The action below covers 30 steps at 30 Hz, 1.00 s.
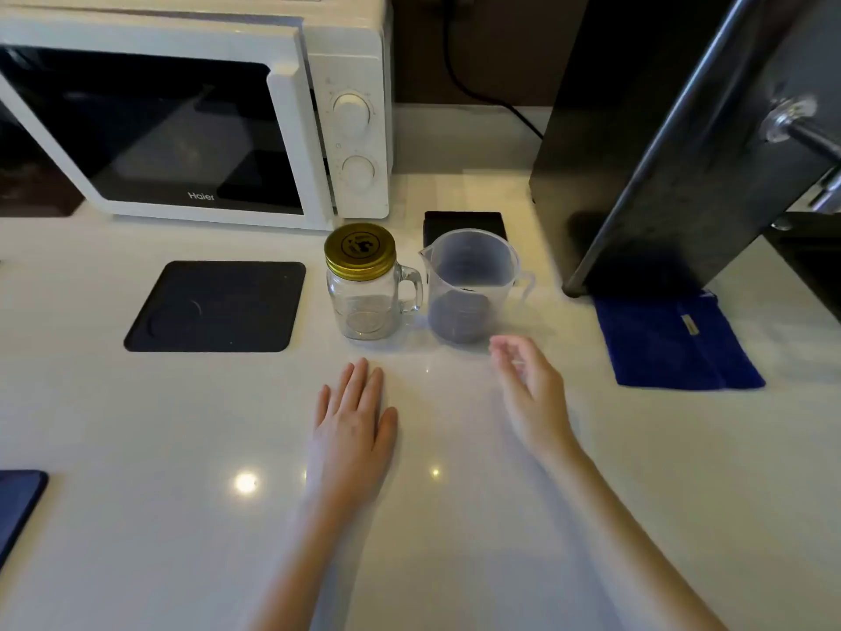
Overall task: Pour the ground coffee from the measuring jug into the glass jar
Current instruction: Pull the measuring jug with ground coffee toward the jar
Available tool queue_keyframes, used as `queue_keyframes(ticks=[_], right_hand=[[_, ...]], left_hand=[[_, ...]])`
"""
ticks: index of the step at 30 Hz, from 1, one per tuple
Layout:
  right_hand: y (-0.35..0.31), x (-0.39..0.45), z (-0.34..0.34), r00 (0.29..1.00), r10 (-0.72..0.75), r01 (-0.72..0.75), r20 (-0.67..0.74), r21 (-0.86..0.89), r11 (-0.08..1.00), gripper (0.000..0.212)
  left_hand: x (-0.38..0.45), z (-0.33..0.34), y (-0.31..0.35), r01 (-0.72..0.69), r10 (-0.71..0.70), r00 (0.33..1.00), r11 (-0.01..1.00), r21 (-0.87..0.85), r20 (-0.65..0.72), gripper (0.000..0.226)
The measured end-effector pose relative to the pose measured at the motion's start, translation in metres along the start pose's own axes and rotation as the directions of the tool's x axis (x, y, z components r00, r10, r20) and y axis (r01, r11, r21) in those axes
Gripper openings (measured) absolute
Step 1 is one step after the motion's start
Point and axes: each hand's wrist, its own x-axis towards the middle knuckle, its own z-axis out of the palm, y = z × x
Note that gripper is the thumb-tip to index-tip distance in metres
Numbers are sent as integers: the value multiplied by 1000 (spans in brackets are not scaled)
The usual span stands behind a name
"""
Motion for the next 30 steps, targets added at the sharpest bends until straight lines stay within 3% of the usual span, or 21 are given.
queue_keyframes(ticks=[4,7,9,12,14,18,23,30], right_hand=[[-14,29,-13,969,84,-57,-232,122,991,12],[-20,47,-15,940,107,-59,-325,153,986,24],[-24,59,-15,947,170,-118,-273,196,973,29],[-27,72,-10,937,294,-232,-188,293,927,17],[-28,77,-7,921,353,-290,-163,319,903,26],[-22,82,-4,908,378,-308,-180,322,895,38],[-22,83,-4,865,481,-367,-145,471,802,42],[-39,50,-16,912,375,-242,-169,517,821,46]], left_hand=[[0,0,-1,-16,17,999,1000,5,-41,74],[0,0,0,-15,15,999,1000,10,-47,74],[0,-1,0,-15,15,999,1000,13,-51,74],[-1,-1,1,-9,9,999,1000,10,-42,75],[0,-2,1,-5,5,999,1000,12,-39,75],[1,-2,2,1,-1,999,1000,4,-39,75],[0,-2,1,2,-1,999,1000,16,-35,75],[1,0,0,-6,7,999,1000,21,-36,75]])
